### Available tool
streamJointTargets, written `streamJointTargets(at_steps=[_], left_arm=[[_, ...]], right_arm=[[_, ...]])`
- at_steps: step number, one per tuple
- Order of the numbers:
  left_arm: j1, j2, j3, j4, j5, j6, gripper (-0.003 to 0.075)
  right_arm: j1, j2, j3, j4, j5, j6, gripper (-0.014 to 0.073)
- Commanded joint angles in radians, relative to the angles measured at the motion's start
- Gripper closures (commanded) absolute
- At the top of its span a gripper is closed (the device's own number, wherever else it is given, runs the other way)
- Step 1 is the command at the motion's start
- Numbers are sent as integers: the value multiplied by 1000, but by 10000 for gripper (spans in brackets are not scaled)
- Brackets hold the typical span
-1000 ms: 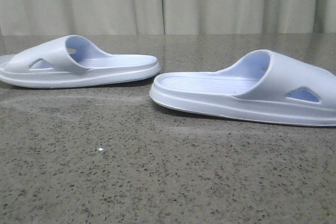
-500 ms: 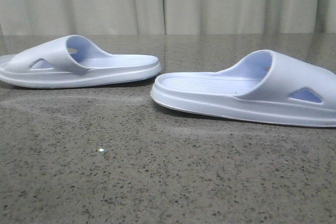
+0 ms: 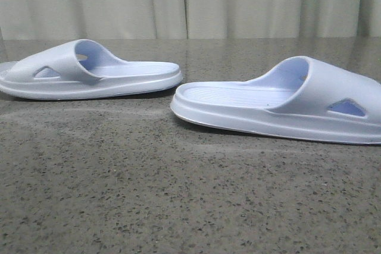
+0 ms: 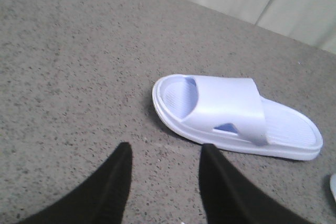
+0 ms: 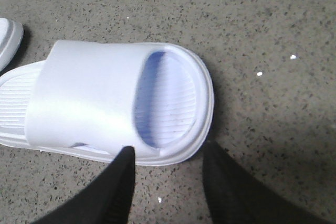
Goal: Insert blue slippers together front up
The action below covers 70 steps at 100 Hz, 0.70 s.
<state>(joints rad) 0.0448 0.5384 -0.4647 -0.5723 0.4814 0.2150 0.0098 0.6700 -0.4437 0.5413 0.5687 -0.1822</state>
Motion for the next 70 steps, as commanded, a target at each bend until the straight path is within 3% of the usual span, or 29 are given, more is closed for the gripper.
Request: streamJointTargets(at_steps=[1, 32, 46, 70], left_arm=[[-1, 43, -40, -122, -35, 83, 311], [-1, 144, -96, -173, 19, 149, 308], [-1, 157, -96, -173, 24, 154, 308], [-1, 159, -96, -173, 22, 156, 308]], right_arm=[[-8, 28, -49, -1, -45, -18, 275], [-11, 260, -176, -20, 10, -44, 277], [-61, 331, -203, -13, 29, -64, 277], [-248, 428, -209, 329, 189, -407, 277]])
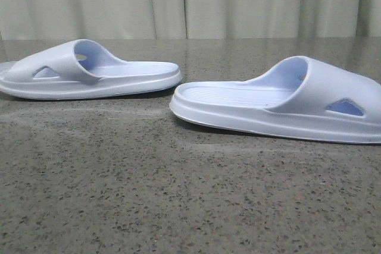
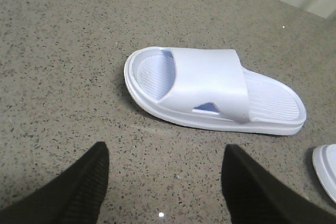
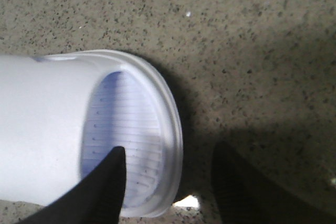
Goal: Insert blue slippers together front up
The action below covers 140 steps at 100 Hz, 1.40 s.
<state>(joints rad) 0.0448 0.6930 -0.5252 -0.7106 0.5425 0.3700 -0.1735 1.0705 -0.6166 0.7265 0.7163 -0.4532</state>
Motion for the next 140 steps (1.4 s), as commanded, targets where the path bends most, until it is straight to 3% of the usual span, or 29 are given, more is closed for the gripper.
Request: streamJointTargets(at_steps=[1, 19, 41, 58, 70, 84, 94, 106, 140], left_arm=[[-1, 4, -35, -35, -39, 1, 308], [-1, 8, -35, -35, -43, 1, 308], [-1, 48, -35, -53, -45, 1, 308], [-1, 135, -64, -69, -45, 4, 308], [2, 232, -117, -175, -47, 84, 308], [38, 366, -169, -403, -16, 227, 308], [96, 461, -179, -632, 54, 379, 308], [159, 570, -189, -804, 162, 509, 308], [171, 785, -282, -853, 266, 598, 308]], right_arm=[[-75, 34, -36, 152, 47, -144, 277], [-146, 137, -36, 312, 158, -297, 301], [-150, 203, -36, 350, 213, -368, 699], [-150, 203, -36, 350, 193, -368, 701], [-150, 203, -36, 350, 191, -368, 701], [-150, 203, -36, 350, 189, -368, 701], [-150, 203, -36, 350, 187, -368, 701], [-150, 203, -36, 350, 182, -368, 701], [-150, 203, -36, 350, 154, -368, 701]])
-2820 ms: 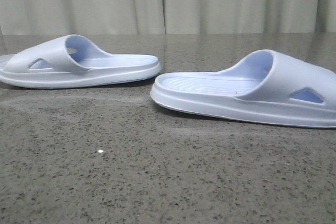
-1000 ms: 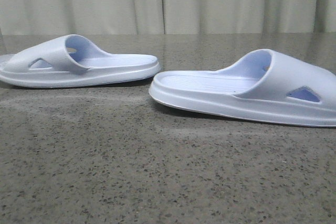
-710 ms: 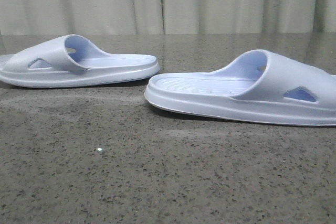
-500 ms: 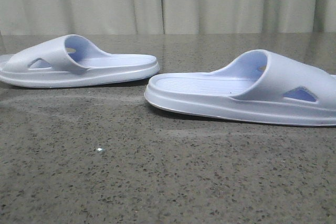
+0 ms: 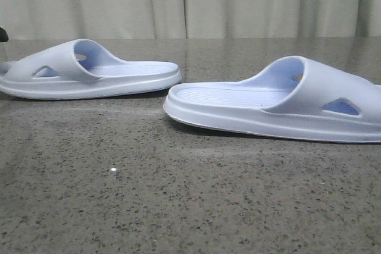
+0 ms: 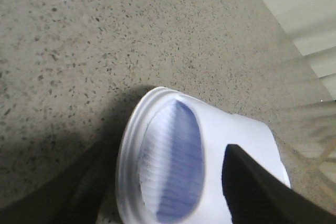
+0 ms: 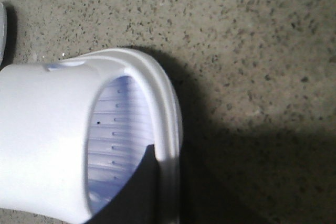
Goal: Insert blue slippers together front up
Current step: 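Close both grippers on the slipper heels and lift them off the table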
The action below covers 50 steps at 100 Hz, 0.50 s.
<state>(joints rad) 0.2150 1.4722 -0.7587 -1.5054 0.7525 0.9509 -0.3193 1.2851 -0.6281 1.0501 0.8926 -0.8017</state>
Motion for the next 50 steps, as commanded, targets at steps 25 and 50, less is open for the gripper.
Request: streamJointTargets(at_steps=[25, 50], left_arm=[[1, 69, -75, -66, 63, 22, 308], [-3, 93, -76, -66, 70, 30, 309]], right_arm=[[-4, -11, -24, 27, -27, -21, 701], [-4, -11, -24, 27, -28, -21, 701]])
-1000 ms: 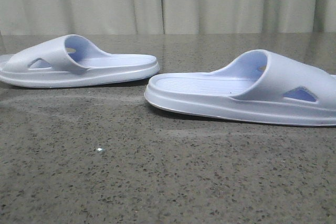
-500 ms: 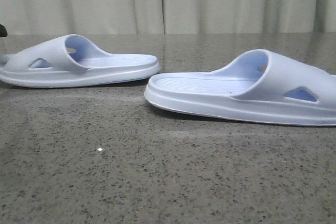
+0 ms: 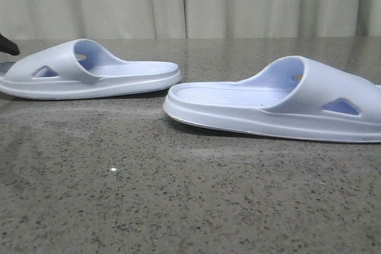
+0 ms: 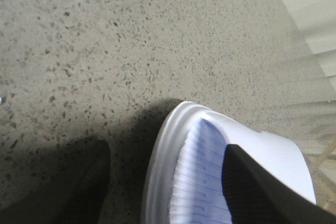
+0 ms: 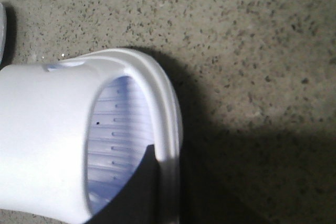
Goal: Insert blue slippers together front up
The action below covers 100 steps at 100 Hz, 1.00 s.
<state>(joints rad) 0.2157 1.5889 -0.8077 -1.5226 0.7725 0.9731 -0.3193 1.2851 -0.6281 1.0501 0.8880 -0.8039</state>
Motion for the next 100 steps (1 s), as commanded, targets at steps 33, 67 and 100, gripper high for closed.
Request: streamJointTargets(at_steps=[33, 67, 100], left_arm=[[-29, 22, -29, -59, 82, 21, 549], [-9, -39, -29, -59, 122, 53, 705], [110, -238, -27, 1, 179, 45, 705]], right_arm=[[-4, -11, -24, 27, -28, -18, 701], [-4, -13, -24, 74, 7, -29, 701], [-30, -42, -85, 260, 164, -99, 701]])
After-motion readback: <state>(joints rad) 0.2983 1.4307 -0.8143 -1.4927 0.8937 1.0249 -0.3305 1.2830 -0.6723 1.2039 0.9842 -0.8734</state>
